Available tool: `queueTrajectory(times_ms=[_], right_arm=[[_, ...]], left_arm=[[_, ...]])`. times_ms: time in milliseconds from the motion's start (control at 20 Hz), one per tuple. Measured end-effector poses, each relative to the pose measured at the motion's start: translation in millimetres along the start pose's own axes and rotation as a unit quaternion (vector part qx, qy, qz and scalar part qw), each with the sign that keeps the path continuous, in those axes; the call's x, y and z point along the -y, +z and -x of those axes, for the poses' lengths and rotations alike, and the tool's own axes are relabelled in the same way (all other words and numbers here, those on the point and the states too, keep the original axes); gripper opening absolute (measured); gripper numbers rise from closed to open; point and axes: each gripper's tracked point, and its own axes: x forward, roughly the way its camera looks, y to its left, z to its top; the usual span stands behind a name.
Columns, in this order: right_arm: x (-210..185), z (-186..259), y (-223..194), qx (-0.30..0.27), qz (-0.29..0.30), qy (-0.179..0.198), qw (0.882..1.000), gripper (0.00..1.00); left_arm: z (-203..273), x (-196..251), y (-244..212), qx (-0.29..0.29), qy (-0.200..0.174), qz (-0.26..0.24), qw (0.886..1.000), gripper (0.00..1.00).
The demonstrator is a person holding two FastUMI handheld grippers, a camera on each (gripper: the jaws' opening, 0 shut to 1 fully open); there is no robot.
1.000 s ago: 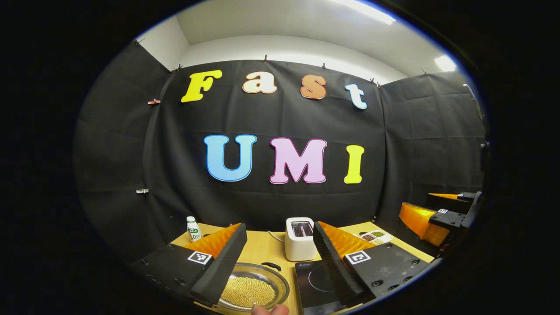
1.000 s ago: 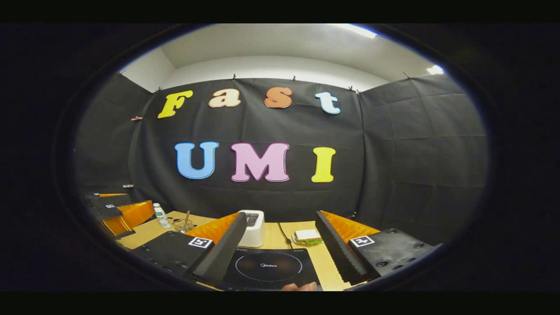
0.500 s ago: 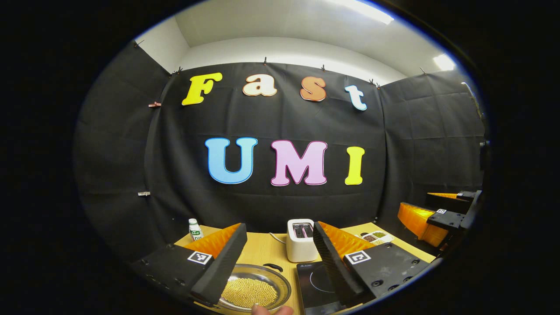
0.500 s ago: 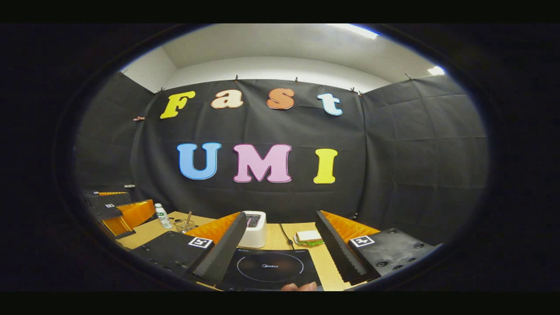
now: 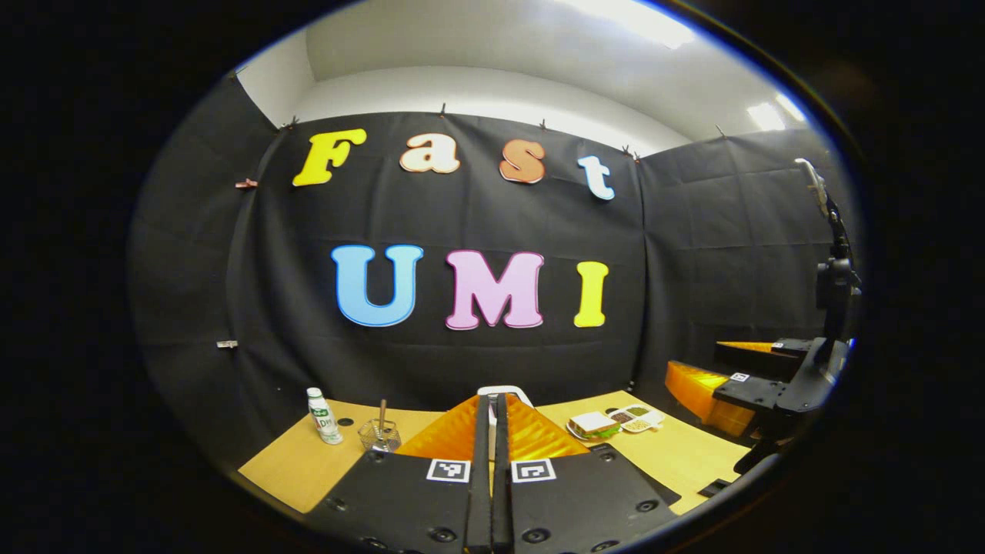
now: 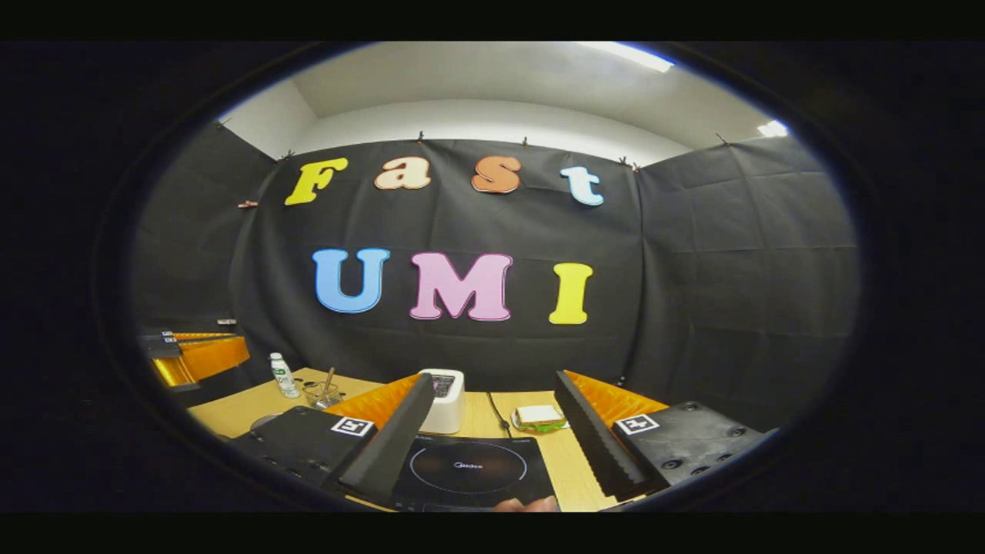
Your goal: First push the handle of the pot to place it horizontally, then grasp the pot with both hands and set it on the induction cooktop.
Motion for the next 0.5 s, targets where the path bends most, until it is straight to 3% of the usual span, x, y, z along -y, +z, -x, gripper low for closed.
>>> queueTrajectory(times_ms=[250, 400, 500], right_arm=[[-4, 2, -9, -0.011, 0.004, 0.007, 1.000, 0.96], [-5, 5, -17, -0.021, 0.006, 0.010, 1.000, 0.98], [-6, 7, -23, -0.029, 0.006, 0.013, 0.999, 0.96]], left_arm=[[12, 19, -78, -0.142, -0.049, -0.030, 0.988, 0.05], [29, 22, -128, -0.224, -0.069, -0.062, 0.970, 0.05], [45, 31, -167, -0.286, -0.106, -0.050, 0.951, 0.05]])
